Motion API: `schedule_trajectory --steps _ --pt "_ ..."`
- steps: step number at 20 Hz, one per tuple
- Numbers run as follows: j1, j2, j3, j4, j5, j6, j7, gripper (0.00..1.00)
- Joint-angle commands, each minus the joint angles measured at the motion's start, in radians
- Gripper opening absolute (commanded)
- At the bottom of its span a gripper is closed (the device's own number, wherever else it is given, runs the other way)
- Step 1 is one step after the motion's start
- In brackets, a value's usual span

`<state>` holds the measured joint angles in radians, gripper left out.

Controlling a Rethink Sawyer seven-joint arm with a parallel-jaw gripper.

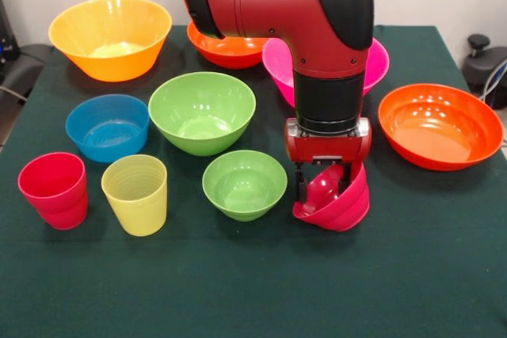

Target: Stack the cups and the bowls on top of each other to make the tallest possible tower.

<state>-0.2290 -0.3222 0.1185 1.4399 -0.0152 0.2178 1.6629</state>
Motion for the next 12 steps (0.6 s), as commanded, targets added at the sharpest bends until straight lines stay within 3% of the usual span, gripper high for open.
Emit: schedule_trajectory --steps 1,12 --pt "0.020 -0.011 0.021 -0.035 -0.017 0.094 0.076 1.00" --pt "0.039 -0.023 0.060 -0.066 0.012 0.150 0.078 1.00"
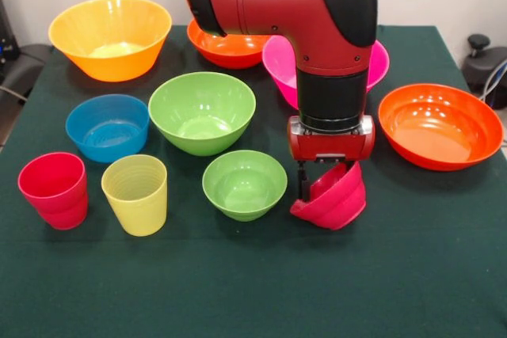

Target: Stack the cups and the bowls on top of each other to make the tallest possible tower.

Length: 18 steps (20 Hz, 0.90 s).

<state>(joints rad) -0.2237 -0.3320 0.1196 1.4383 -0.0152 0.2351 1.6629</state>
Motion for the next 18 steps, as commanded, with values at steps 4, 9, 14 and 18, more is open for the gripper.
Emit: schedule_trajectory --steps 4,9,14,18 --pt "0.040 -0.016 0.059 -0.076 0.015 0.145 0.079 1.00" --pt "0.045 -0.017 0.060 -0.103 0.024 0.180 0.077 1.00" --pt "0.051 -0.019 0.055 -0.112 0.021 0.196 0.080 1.00" --pt "0.057 -0.017 0.056 -0.141 0.023 0.224 0.082 1.00"
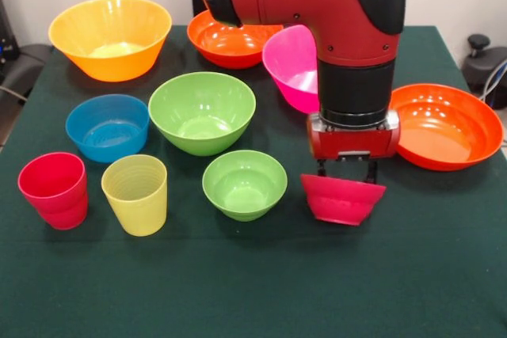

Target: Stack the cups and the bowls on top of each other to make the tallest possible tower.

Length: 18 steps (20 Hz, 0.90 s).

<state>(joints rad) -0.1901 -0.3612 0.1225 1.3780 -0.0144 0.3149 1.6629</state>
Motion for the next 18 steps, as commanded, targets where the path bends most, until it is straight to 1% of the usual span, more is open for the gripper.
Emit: schedule_trajectory --steps 1,8,13,18 --pt "0.024 0.011 0.054 -0.085 0.022 0.150 0.082 1.00" --pt "0.033 -0.009 0.035 -0.118 0.019 0.228 0.081 1.00" --pt "0.028 -0.009 0.034 -0.111 0.006 0.216 0.080 1.00" --pt "0.013 0.014 0.027 -0.117 -0.015 0.178 0.064 1.00"
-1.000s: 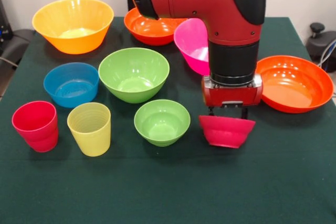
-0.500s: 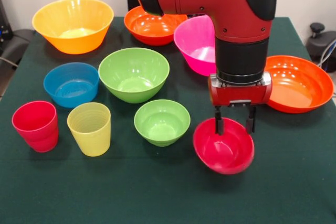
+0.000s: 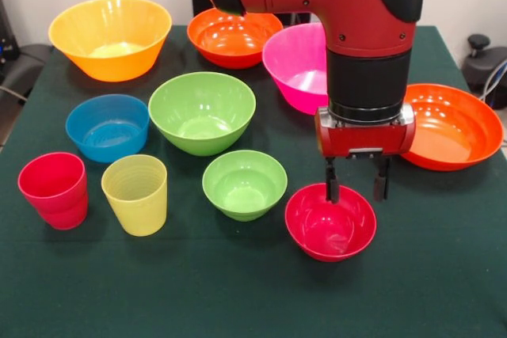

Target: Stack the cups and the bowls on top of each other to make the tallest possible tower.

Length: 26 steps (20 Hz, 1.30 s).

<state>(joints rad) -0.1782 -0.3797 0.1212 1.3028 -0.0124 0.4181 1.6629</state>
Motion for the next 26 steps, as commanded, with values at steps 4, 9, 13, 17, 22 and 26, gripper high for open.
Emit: schedule_trajectory --steps 4,9,13,17,22,26 --pt "-0.013 0.047 0.046 -0.033 -0.024 0.046 0.052 1.00" --pt "0.002 0.077 0.035 -0.060 -0.022 0.036 0.069 1.00" --pt "0.016 0.096 0.022 -0.080 -0.020 0.036 0.083 1.00" --pt "0.030 0.109 0.012 -0.092 -0.017 0.035 0.098 1.00" --pt "0.051 0.137 -0.013 -0.130 -0.014 0.042 0.113 1.00" --pt "0.055 0.145 -0.008 -0.133 -0.006 0.030 0.115 1.00"
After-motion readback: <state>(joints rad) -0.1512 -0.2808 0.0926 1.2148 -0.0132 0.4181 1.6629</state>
